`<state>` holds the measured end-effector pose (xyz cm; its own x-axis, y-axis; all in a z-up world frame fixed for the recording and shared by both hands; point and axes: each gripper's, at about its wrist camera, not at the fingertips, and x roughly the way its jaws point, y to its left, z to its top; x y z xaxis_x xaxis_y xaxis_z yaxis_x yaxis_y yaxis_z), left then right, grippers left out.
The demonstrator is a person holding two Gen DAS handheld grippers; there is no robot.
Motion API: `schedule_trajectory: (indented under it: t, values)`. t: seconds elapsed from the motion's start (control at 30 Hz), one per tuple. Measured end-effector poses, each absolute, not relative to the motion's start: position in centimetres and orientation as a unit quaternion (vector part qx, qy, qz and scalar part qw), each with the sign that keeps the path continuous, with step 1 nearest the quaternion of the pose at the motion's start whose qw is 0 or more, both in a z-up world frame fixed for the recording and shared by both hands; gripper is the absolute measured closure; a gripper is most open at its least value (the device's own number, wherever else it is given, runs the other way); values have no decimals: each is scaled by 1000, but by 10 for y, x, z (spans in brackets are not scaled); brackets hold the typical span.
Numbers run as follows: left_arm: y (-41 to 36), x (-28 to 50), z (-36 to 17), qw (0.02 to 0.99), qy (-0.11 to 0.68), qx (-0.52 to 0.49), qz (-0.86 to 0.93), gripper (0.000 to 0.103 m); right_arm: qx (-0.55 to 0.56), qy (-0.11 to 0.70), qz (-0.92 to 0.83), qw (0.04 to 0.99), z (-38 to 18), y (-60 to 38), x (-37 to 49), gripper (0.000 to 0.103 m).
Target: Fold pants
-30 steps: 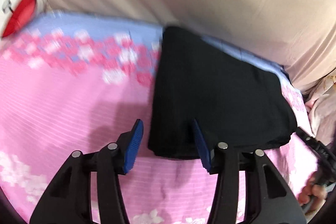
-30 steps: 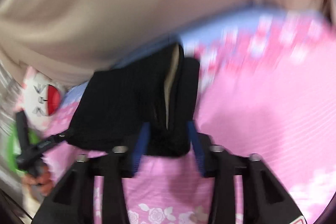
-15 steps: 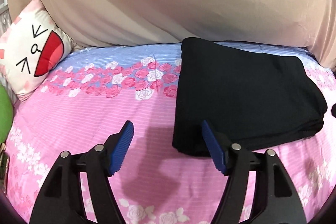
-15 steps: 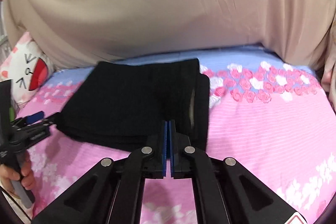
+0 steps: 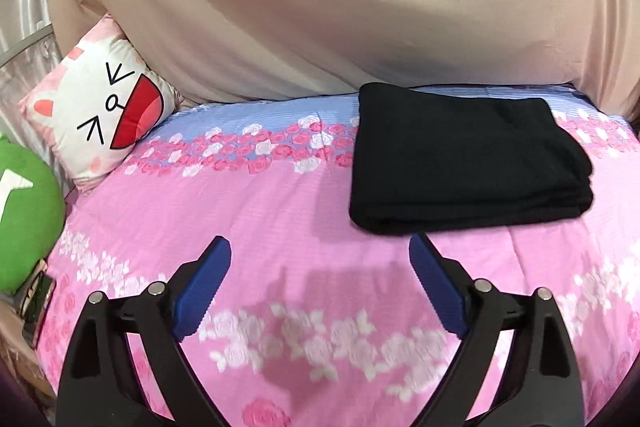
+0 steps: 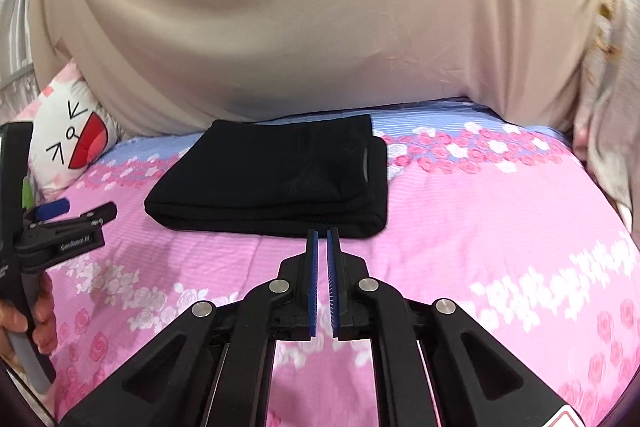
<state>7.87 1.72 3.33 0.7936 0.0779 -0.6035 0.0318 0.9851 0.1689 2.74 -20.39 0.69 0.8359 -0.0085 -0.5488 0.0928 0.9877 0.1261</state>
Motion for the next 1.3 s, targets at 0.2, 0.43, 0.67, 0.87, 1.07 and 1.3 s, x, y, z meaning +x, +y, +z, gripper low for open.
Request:
schedule_trajectory:
  t: [0.2,0.43,0.67,0.87,1.07,1.3]
  values:
    - [12,48,19,942,326,76,-2,10,88,265,-57,959,-3,-208,-8,73]
    - [6,37,-16,941,327,86,-6,9,81,289,-70,951,-25,-198,-22,71]
    - [13,41,-24,939,340,52,-22,9,49,294,-90,950,-27,-187,-20,61]
    - [11,39,-24,940,335,53,-22,9,37,309,-96,945,-31,-182,-14,60]
    - [12,34,-20,945,322,50,-18,9,49,322,-95,941,-35,-185,-10,59]
    - [10,30,-18,949,310,59,-18,9,37,322,-96,941,-34,-180,-9,59]
